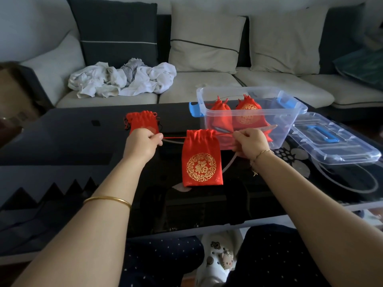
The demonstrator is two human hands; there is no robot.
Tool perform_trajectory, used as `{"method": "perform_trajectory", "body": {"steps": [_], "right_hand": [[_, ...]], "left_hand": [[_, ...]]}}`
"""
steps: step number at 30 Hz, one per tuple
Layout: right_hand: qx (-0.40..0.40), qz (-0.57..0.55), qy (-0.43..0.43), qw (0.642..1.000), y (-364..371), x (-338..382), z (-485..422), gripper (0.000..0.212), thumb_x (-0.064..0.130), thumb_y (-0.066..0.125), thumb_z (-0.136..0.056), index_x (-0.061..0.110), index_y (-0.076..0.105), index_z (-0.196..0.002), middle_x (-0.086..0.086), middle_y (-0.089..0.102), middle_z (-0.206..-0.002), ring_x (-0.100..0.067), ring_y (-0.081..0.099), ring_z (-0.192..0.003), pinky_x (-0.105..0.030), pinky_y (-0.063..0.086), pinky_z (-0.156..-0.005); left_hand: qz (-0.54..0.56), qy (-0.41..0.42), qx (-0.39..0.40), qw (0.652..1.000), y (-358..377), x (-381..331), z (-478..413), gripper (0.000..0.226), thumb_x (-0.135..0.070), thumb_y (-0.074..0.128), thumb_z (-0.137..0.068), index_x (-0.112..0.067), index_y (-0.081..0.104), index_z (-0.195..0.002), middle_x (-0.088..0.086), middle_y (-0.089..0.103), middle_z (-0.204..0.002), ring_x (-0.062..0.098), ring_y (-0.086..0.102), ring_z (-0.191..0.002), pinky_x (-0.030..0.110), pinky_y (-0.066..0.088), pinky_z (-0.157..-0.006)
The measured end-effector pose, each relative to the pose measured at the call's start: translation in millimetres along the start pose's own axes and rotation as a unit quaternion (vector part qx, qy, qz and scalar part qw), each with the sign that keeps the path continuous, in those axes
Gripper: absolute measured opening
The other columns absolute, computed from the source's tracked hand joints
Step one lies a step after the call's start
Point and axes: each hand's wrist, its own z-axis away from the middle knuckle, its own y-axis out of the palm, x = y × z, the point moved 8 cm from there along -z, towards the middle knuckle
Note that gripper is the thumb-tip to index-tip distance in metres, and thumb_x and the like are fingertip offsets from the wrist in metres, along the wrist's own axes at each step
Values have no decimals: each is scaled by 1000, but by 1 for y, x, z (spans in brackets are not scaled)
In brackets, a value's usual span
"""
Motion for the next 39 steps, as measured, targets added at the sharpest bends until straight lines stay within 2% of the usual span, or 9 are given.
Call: {"method": "perform_trajectory", "body": {"steps": [3,4,7,10,14,19,24,30,39], "right_hand": [[11,-104,83,991,3,-12,1,28,20,52,-94,14,54,-67,0,54,-64,-10,49,-54,-23,43,-54],[14,-150,122,981,4,-17,1,28,21,53,-93,15,55,-67,1,53,-62,-9,48,-54,-23,41,-55],[10,-262,249,932,3,-32,6,28,21,51,-92,18,53,-64,5,52,-51,-7,45,-52,-22,37,-56],[-33,-323,314,892,-5,-46,10,34,20,49,-91,18,47,-57,8,43,-33,-6,42,-50,-20,37,-56],[-80,-318,271,905,-13,-38,7,29,17,52,-89,18,52,-59,7,46,-42,-7,41,-44,-21,37,-51],[-85,-219,46,971,-25,19,5,28,12,51,-91,11,57,-63,-2,51,-59,-11,43,-47,-19,36,-42],[-62,-86,-144,984,-14,82,25,28,16,53,-91,15,62,-64,0,57,-62,-15,51,-61,-31,44,-62],[1,-17,-224,974,8,110,40,26,19,53,-92,21,64,-69,-15,58,-68,-10,41,-53,-19,35,-49],[70,-91,-190,975,23,106,36,30,27,48,-96,12,68,-78,-1,68,-78,-5,60,-76,-23,48,-73]], "left_hand": [[159,-133,30,978,9,13,2,33,-28,47,-97,-12,60,-71,-1,47,-65,12,42,-51,25,34,-48],[269,-217,60,937,19,21,5,33,-28,47,-97,-14,57,-69,-3,43,-59,9,35,-43,21,28,-39],[567,-376,109,725,42,22,19,45,-24,45,-95,-15,52,-51,-7,38,-43,5,27,-28,15,22,-31],[644,-380,95,657,47,17,18,53,-20,43,-95,-13,51,-43,-7,36,-40,5,25,-27,15,21,-32],[664,-304,68,679,42,-7,11,44,-22,39,-98,-19,48,-55,-7,39,-48,5,31,-33,15,26,-36],[590,-115,98,793,18,-55,8,36,-36,36,-101,-23,47,-68,-8,69,-95,6,62,-97,25,40,-78],[497,-26,122,859,16,-83,15,33,-31,40,-100,-16,63,-82,-7,65,-67,5,58,-60,22,44,-69],[374,41,162,913,23,-92,22,10,-12,63,-87,-17,71,-84,-13,65,-65,1,51,-59,17,43,-60],[340,64,158,925,27,-98,23,13,-12,67,-84,-14,68,-72,5,50,-64,10,39,-52,22,35,-53]]}}
